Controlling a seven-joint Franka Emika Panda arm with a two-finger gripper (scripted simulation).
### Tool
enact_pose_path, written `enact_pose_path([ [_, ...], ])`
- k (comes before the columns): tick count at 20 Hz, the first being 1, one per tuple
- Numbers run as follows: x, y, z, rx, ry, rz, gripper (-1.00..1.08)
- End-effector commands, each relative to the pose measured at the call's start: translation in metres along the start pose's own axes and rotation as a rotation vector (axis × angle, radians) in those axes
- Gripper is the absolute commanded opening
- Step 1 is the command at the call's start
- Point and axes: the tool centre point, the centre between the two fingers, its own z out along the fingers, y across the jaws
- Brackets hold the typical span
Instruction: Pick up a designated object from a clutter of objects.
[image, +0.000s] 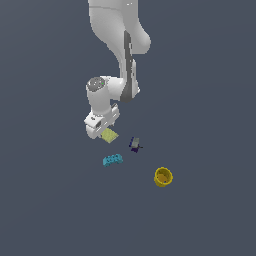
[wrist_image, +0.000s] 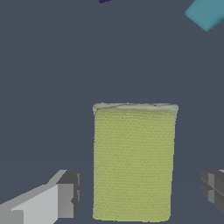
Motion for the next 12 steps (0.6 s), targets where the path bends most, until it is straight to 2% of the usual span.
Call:
enact_pose_path([
  [1,0.0,0.0,0.009,0.0,0.0,0.0,1.0],
  [12,-0.001,-0.001,0.036,0.0,0.0,-0.002,1.0],
])
